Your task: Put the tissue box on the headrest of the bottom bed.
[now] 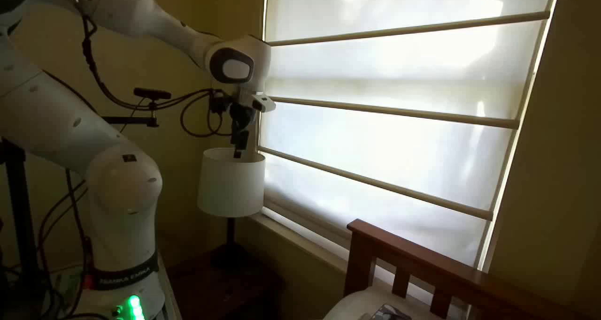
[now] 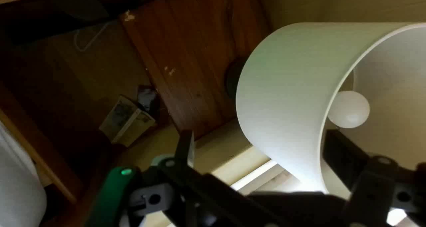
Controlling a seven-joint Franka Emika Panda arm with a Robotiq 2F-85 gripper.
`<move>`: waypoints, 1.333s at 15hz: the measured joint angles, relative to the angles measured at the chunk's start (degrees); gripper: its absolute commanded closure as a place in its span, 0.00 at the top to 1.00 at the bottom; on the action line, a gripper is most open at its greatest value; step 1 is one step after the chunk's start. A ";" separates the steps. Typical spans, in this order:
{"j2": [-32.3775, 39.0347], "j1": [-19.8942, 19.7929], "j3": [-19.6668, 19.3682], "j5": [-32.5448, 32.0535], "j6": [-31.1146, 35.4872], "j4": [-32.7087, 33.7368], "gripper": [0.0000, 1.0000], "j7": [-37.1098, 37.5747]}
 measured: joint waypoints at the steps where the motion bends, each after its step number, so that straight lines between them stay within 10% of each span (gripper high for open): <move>1: 0.00 0.00 0.00 0.00 0.00 0.00 1.00 0.00; 10: 0.00 -1.95 0.17 0.07 1.84 0.01 1.00 2.96; 20: -2.20 -24.11 -9.16 -7.74 7.75 0.07 1.00 4.08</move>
